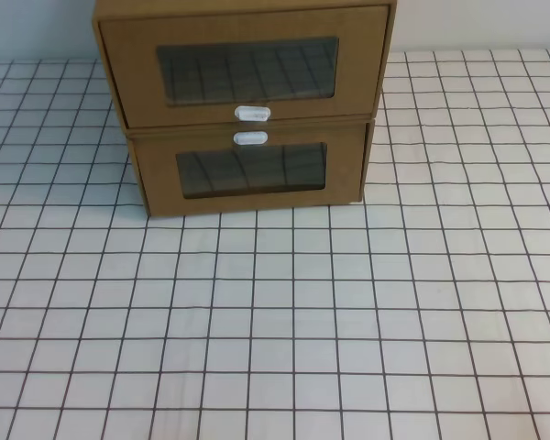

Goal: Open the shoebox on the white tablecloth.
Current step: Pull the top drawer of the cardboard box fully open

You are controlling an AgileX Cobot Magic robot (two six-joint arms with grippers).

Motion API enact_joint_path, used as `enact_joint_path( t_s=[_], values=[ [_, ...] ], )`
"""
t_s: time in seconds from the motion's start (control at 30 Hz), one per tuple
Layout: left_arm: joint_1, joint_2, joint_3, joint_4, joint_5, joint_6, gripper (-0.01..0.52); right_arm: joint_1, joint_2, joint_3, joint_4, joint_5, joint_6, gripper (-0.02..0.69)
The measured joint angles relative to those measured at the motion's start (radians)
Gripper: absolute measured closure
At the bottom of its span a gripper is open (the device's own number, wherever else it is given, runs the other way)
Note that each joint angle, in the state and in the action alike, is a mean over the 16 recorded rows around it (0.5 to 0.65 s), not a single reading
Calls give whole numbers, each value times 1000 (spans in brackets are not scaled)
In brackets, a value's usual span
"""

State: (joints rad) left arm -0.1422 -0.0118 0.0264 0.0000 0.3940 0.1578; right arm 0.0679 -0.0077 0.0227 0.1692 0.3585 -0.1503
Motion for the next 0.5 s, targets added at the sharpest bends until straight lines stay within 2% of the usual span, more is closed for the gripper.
enact_joint_path(
  t_s=[0.27, 0.37, 0.5],
  values=[
    [0, 0, 0, -19, -18, -16, 516, 0, 0, 0, 0, 0, 0, 678],
    [0, 0, 0, -66, -50, -52, 516, 0, 0, 0, 0, 0, 0, 678],
    [0, 0, 0, -167, -121, -123, 516, 0, 0, 0, 0, 0, 0, 678]
  ],
)
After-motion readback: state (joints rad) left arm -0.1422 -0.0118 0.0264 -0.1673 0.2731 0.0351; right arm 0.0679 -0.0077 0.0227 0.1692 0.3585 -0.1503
